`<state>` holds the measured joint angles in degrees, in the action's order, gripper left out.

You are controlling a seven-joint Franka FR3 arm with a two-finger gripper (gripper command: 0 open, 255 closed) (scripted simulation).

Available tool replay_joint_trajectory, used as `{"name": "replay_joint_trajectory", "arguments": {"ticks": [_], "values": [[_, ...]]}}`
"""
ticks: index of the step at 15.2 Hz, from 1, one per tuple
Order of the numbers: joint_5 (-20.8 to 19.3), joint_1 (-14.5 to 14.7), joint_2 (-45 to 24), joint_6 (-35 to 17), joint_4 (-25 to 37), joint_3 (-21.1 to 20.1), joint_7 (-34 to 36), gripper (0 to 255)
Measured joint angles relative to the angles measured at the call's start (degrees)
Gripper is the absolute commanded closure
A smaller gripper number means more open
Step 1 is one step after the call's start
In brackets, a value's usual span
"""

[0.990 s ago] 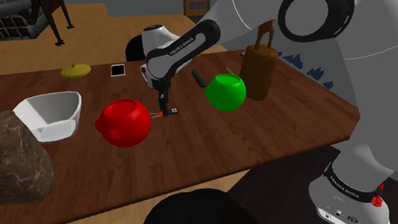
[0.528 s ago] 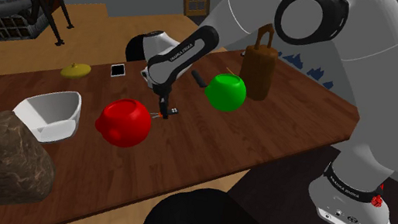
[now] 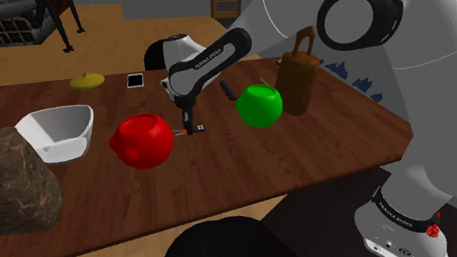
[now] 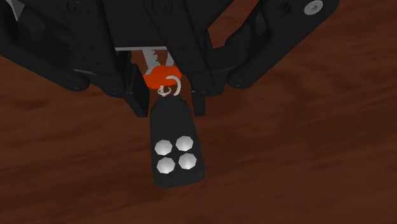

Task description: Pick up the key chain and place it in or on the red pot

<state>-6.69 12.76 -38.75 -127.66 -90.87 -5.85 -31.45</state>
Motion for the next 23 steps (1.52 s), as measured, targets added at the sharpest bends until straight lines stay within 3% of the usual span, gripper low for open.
{"name": "replay_joint_trajectory", "arguments": {"ticks": [7,23], "values": [[-0.1,-0.1,0.1,0.4,0.3,0.2,0.0,255],[0.8,-0.5,6.4,9.0,2.7,-0.3,-0.7,255]]}}
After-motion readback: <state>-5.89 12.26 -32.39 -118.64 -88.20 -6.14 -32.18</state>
